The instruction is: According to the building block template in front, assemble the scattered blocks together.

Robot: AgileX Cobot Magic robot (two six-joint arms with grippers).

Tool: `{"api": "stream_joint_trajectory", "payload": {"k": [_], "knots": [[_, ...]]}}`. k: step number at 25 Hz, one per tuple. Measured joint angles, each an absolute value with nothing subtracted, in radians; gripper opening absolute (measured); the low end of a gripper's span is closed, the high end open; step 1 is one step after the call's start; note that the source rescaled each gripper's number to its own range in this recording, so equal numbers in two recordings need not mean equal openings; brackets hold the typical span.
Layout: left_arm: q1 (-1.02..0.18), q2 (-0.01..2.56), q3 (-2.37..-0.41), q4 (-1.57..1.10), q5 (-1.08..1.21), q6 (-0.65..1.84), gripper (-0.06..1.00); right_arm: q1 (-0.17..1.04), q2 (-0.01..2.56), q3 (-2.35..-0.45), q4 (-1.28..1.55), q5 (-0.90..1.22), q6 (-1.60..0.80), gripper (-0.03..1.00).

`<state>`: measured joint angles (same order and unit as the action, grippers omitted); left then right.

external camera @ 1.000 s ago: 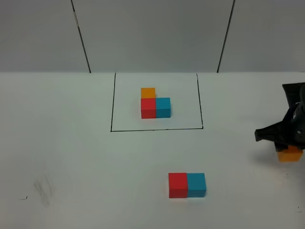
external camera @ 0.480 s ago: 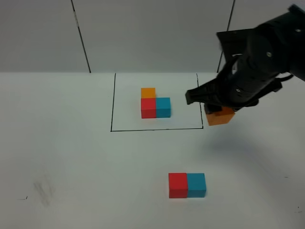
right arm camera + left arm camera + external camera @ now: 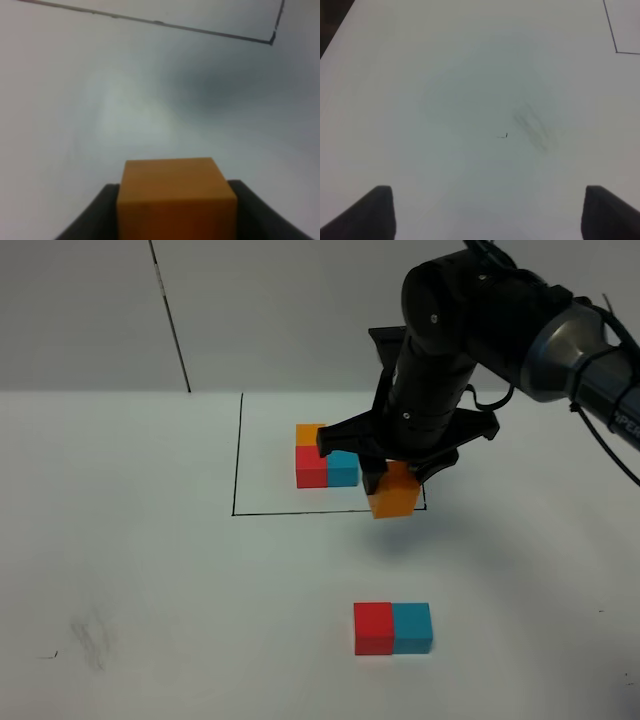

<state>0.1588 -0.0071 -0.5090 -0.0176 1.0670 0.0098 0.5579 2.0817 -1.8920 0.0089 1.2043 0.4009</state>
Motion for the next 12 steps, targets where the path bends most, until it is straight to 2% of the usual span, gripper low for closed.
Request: {"api": "stream_joint_trajectory", "payload": {"k": [7,12], "knots": [[0.159,-0.007,-0.509,-0.018,1.067,0.01,0.99,0.603,2.161,-1.898,-0.1,1.207,0.587,0.24],[0.159,-0.007,-0.509,-0.018,1.067,0.01,0.99,0.636,2.208,-1.898,-0.12,1.171,0.599,0.24]]}}
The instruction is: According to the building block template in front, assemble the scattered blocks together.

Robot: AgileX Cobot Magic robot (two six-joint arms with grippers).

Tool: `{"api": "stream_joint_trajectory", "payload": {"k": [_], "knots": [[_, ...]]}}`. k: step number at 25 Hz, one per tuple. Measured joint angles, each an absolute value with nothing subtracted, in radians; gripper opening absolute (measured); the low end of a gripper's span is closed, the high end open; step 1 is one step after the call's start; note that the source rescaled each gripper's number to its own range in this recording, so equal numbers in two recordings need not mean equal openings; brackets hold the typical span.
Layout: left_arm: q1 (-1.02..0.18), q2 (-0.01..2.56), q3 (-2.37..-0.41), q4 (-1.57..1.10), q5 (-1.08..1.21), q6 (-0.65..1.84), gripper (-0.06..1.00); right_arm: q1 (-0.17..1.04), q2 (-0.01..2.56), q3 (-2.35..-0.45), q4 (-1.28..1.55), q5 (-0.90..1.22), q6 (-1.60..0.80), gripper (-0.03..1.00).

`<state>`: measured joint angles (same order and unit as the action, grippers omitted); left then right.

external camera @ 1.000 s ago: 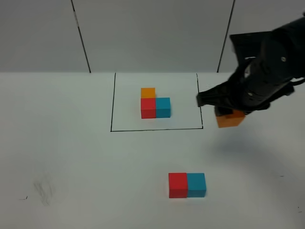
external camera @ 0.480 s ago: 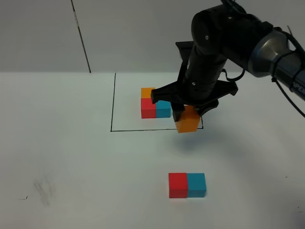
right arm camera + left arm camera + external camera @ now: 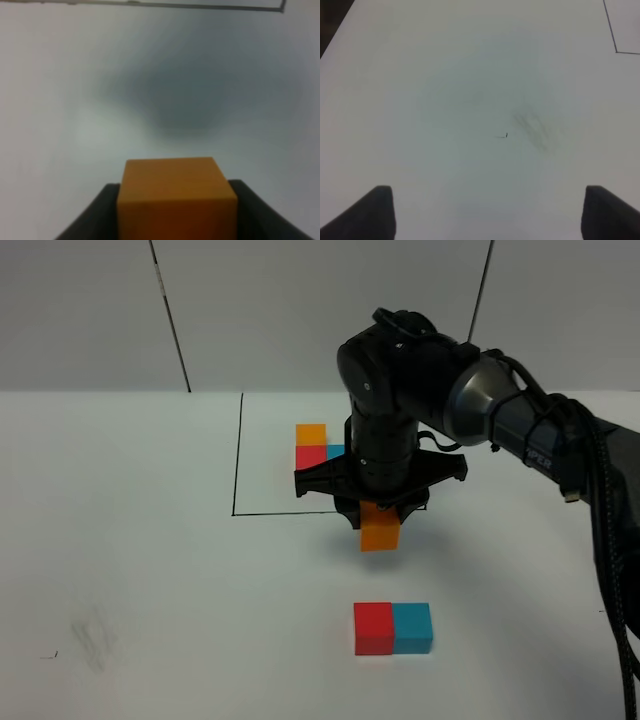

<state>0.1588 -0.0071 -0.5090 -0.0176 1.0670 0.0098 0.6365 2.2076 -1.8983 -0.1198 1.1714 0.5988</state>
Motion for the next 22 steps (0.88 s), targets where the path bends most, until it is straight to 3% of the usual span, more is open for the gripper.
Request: {"api": "stream_joint_trajectory", "payload": {"k": [13,22], "knots": [[0.159,-0.007,-0.509,-0.018,1.067,0.01,0.99,0.665,2.252,-1.899,-0.209,1.086,0.711,0.24],[0.159,-0.007,-0.509,-0.018,1.067,0.01,0.99,0.679,2.256,-1.899,-0.245,1.177,0.736,0.24]]}}
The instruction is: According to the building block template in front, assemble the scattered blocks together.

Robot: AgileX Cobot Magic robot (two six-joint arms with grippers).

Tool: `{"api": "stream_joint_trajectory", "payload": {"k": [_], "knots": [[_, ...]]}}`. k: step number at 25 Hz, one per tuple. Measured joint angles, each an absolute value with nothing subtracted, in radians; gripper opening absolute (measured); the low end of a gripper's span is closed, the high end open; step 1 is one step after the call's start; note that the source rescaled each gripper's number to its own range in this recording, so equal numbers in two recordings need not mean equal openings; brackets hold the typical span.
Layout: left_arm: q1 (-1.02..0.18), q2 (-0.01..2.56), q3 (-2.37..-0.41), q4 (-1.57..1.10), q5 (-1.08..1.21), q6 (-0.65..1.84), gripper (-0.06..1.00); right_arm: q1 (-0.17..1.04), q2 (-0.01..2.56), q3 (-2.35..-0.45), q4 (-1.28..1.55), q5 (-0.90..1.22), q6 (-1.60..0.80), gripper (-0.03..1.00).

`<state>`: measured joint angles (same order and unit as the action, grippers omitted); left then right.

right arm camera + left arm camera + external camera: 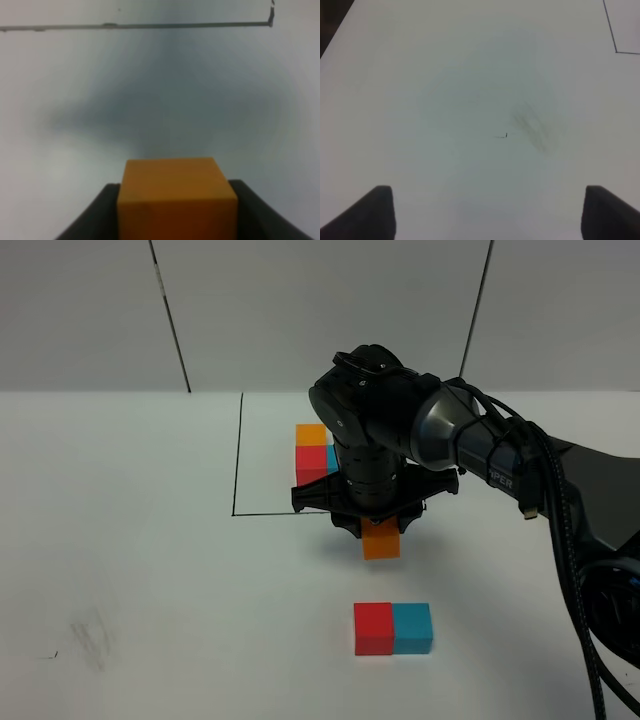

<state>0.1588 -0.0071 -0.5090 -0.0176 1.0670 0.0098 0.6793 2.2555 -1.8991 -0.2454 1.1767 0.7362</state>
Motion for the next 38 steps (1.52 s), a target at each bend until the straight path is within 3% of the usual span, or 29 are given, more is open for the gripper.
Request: {"api": "stream_joint_trajectory", "payload": {"k": [6,9,20,38], "knots": [[0.159,-0.007,-0.509,-0.018,1.067,0.01,0.99,0.719,2.18,-1.888,-0.281,1.202,0.697,0.24],[0.159,-0.007,-0.509,-0.018,1.067,0.01,0.99,0.724,2.093,-1.794,-0.295,1.191,0.703,0.24],[0.159,-0.007,-0.509,-0.018,1.067,0.01,0.99,0.713,1.965,-1.471,-0.286,0.905,0.791,0.24],[0.159,-0.007,-0.509,-0.018,1.067,0.01,0.99,0.707,2.037,-1.449,-0.189,0.765,0.796,0.24]]}}
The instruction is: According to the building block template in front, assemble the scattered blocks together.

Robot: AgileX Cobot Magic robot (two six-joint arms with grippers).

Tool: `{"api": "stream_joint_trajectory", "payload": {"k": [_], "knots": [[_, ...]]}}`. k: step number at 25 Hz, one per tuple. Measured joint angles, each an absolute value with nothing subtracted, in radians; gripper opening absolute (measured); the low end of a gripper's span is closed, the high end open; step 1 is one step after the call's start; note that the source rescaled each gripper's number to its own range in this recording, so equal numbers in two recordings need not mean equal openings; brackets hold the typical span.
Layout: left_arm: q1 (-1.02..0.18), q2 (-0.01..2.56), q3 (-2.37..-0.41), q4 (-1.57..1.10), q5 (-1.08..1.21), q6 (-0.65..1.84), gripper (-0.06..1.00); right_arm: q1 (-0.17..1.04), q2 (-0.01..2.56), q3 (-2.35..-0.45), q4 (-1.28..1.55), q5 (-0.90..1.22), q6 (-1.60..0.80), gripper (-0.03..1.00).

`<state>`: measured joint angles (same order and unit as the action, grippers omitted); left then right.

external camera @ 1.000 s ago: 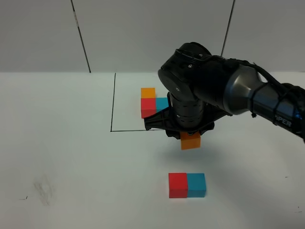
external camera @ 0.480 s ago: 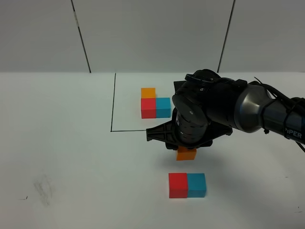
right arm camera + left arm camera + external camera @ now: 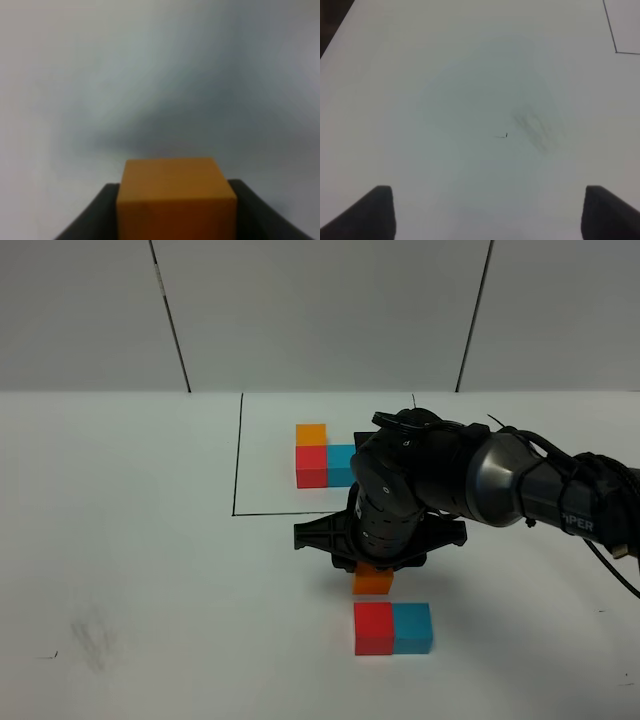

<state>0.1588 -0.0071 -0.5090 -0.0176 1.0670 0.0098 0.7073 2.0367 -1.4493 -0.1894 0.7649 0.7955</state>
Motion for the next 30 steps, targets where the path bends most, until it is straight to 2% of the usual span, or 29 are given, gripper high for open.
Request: {"api": "stream_joint_trajectory", "payload": {"k": [30], "knots": [[0.159,-0.007,-0.509,-0.018,1.067,0.01,0.99,0.707,2.117,-1.482,-0.238,0.816,0.903,0.24]]}}
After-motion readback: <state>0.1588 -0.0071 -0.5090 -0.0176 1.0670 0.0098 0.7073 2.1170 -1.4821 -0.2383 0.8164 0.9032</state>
